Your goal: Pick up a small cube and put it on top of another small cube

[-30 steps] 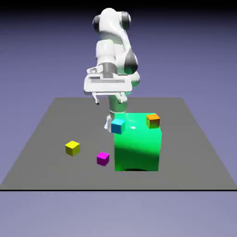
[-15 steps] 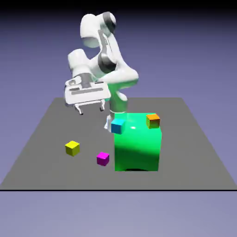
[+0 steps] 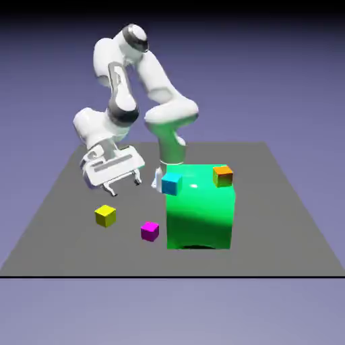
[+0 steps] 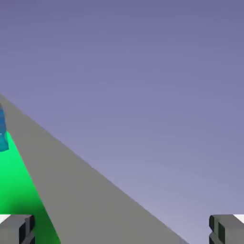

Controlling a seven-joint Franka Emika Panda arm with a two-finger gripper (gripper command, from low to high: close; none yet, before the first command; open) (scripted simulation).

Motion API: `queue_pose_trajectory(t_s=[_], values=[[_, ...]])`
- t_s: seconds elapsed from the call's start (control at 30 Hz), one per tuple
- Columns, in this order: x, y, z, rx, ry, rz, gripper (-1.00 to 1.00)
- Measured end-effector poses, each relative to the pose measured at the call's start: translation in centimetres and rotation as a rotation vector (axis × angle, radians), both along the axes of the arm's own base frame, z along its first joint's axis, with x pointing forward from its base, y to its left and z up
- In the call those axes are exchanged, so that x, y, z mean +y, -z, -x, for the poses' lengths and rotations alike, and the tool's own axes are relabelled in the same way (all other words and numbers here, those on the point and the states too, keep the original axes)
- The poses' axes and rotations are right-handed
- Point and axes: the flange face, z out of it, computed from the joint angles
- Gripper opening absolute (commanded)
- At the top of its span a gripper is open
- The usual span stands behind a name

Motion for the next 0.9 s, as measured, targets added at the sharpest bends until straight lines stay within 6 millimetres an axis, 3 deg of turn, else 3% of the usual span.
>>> queue_pose_trajectory(t_s=[0.3, 0.6, 0.67, 0.8, 0.83, 0.9], values=[[-0.4, 8.6, 2.5, -0.074, -0.159, -0.083, 0.0], [0.5, 17.1, 6.6, -0.165, -0.279, -0.157, 0.0], [0.5, 17.2, 6.7, -0.166, -0.28, -0.158, 0.0], [4.0, 20.9, 4.9, -0.169, -0.28, -0.158, 0.0], [4.5, 21.4, 4.7, -0.167, -0.28, -0.158, -1.0], [4.6, 21.4, 4.7, -0.167, -0.28, -0.158, -1.0]])
